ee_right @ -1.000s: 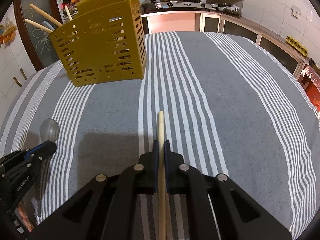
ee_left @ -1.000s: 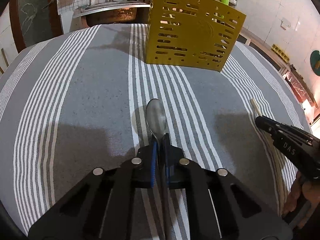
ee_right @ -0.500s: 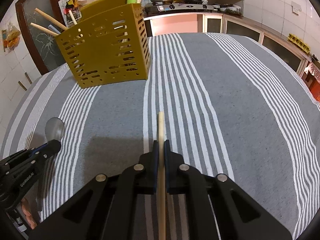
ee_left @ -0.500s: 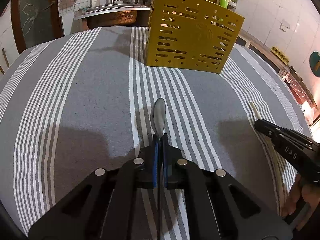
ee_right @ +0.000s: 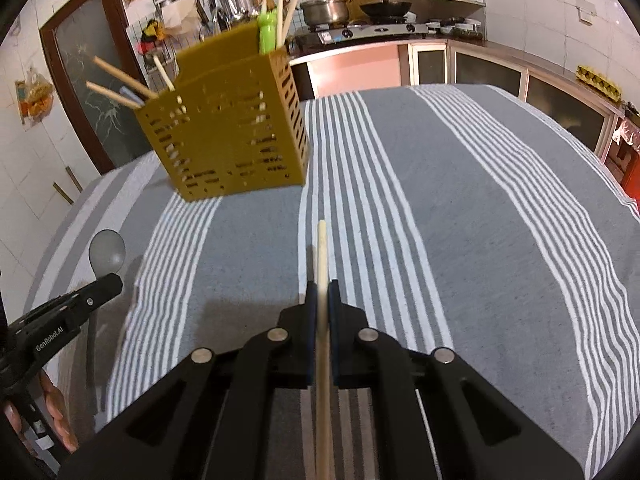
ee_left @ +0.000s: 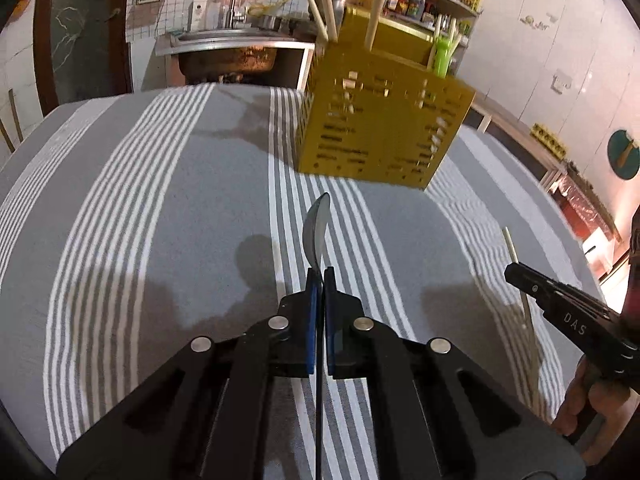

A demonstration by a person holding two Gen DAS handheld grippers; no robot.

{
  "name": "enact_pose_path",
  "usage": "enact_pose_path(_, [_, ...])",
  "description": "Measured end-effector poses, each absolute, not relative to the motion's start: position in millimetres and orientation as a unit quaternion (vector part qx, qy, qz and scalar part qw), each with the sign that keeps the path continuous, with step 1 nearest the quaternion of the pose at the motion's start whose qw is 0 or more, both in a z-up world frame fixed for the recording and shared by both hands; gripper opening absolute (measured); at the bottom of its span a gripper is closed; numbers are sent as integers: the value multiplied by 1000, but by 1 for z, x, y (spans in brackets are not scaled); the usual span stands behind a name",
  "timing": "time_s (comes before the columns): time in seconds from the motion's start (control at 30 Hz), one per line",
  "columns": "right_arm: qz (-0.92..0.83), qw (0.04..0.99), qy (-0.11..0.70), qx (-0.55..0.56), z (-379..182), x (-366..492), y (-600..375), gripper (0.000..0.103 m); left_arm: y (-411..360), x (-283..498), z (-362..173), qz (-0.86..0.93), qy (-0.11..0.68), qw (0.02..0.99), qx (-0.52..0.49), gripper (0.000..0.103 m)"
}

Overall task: Organize utensils
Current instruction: 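Lift the spoon with the left tool while the right tool carries its chopstick toward the holder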

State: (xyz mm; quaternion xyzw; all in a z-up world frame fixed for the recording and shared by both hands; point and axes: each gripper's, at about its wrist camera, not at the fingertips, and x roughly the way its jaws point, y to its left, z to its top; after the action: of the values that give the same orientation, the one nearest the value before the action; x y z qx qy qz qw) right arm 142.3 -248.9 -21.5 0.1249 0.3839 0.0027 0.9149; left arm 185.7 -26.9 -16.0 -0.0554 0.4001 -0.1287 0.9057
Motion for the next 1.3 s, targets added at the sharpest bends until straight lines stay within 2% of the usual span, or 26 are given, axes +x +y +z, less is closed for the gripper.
enact_pose_path(0.53, [27,947,287,144,31,119,-251,6,-9,165,36,-127,313,939,-67,2])
enact_pose_path(0.9, [21,972,210,100,64,99,-236,6,-8,160,46,-139,271,950,-71,2])
enact_pose_path(1.3, [21,976,199,82,66,108,-234,6,-12,170,48,-143,260,954,-44,2])
